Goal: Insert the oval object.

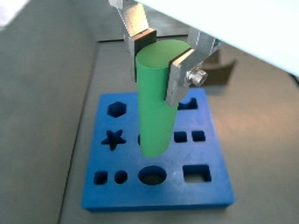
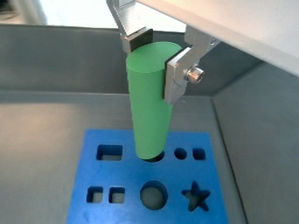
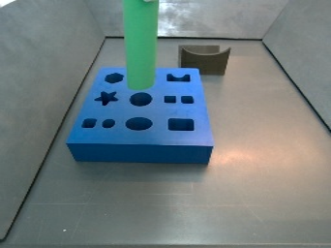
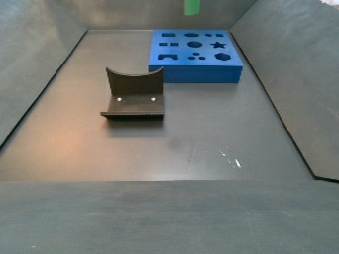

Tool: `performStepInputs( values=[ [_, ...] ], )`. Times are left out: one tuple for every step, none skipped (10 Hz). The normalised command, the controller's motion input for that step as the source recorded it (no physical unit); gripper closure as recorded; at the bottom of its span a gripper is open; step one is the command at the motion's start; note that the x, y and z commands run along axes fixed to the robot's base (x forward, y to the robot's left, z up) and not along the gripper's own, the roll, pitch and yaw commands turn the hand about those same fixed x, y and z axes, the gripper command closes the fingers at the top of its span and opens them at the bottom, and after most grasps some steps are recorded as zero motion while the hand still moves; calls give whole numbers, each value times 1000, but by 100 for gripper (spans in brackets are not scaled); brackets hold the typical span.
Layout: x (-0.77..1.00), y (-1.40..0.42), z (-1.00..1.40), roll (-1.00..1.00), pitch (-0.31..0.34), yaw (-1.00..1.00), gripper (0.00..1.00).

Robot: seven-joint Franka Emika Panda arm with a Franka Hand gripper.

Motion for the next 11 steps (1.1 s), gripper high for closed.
performStepInputs(
  values=[
    [0,-31,-186,0,0,-1000,100],
    [0,-11,-257,0,-14,-1000,100],
    [0,-9,-337,-14,-33,-1000,100],
    [0,-80,-326,-21,-21,-1000,100],
    [0,-209,-374,-34,-80,-891,100],
    [0,-377,-397,-79,-129,-646,100],
    [0,-340,-466,-141,-57,-517,100],
    [0,-100,-351,-171,0,-489,100],
    [-31,100,-191,-10,0,-200,100],
    [0,160,-160,0,0,-177,100],
    [-23,106,-89,0,0,-169,100]
  ],
)
